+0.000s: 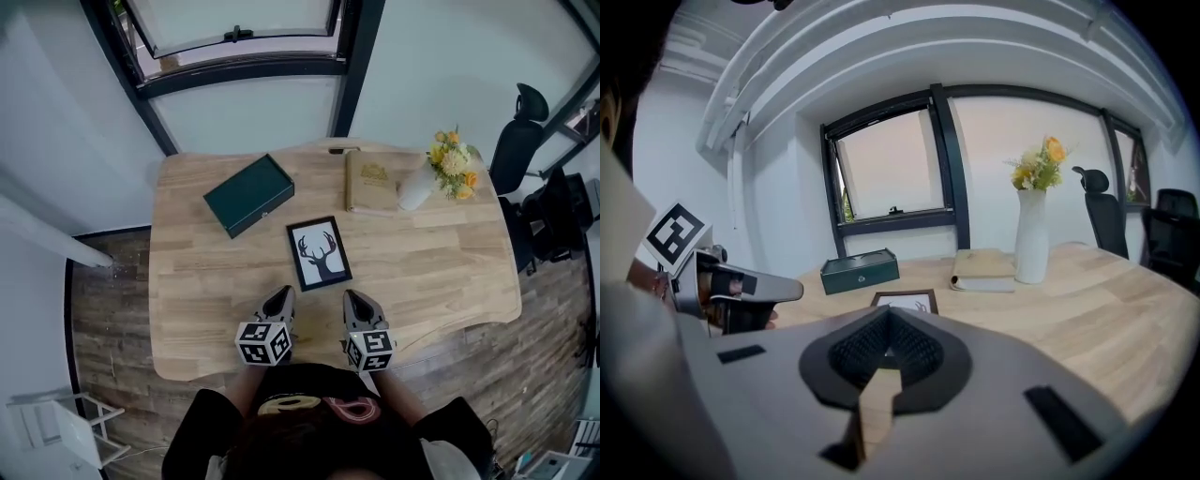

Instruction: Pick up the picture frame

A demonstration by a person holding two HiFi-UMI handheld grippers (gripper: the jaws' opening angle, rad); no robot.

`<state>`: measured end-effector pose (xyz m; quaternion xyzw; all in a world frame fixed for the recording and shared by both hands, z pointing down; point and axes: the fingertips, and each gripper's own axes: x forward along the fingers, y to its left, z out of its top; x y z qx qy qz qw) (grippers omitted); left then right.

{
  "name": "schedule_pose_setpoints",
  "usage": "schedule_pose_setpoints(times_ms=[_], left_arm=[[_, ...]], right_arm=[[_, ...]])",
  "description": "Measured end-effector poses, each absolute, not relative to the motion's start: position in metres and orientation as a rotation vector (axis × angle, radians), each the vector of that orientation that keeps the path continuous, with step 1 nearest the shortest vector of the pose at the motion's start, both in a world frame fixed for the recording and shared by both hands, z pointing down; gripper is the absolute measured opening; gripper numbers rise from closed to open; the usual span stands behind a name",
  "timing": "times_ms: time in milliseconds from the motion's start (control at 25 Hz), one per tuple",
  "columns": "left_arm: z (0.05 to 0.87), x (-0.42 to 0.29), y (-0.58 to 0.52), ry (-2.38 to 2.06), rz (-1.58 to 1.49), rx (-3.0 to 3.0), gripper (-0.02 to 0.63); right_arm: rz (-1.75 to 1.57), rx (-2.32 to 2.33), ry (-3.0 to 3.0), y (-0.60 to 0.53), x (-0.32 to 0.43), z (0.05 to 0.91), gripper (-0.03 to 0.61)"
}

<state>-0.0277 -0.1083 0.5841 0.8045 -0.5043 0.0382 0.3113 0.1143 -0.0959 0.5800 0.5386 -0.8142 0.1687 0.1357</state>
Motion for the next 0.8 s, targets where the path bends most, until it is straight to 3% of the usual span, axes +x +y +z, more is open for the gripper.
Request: schedule_pose_setpoints(times_ms=[800], left_arm=[[0.569, -0.016, -0.139, -1.441, 0.09, 2.11, 0.02]], right_arm=[[0.385, 1.564, -2.382, -0.158, 0.152, 0.553, 0.009]])
